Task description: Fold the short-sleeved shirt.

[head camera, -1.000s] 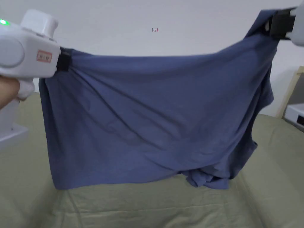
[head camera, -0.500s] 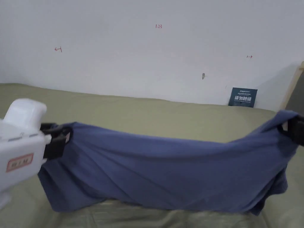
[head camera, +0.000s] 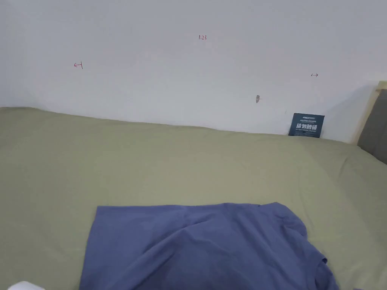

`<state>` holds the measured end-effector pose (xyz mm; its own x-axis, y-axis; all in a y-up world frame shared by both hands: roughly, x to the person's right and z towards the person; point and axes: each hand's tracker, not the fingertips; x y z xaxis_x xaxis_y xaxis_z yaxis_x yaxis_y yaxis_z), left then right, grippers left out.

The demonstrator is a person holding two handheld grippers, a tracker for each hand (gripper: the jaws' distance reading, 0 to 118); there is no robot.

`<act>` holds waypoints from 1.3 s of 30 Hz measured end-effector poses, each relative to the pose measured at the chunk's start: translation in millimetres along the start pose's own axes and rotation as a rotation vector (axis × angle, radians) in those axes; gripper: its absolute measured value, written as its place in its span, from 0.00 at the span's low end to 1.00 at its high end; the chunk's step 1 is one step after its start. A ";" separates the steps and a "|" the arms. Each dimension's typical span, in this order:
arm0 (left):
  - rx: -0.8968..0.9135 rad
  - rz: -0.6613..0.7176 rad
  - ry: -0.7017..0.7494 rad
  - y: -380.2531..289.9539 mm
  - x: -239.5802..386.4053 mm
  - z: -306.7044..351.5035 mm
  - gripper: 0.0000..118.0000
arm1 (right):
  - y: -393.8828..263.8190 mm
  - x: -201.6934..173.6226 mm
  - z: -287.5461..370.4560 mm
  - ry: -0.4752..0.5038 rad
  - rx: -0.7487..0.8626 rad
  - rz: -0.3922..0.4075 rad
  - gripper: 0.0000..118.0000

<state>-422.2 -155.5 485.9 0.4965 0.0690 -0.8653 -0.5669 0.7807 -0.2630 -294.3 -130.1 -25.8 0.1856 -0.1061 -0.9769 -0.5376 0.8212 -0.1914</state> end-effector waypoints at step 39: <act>-0.087 0.393 0.272 -63.8 58.3 20.3 0.89 | -30.9 -43.4 71.5 -0.156 0.082 0.002 0.00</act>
<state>-343.8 -188.7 460.8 0.0508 0.1740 -0.9834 -0.7354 0.6727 0.0811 -226.9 -110.8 29.3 0.3137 -0.0212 -0.9493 -0.4701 0.8652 -0.1746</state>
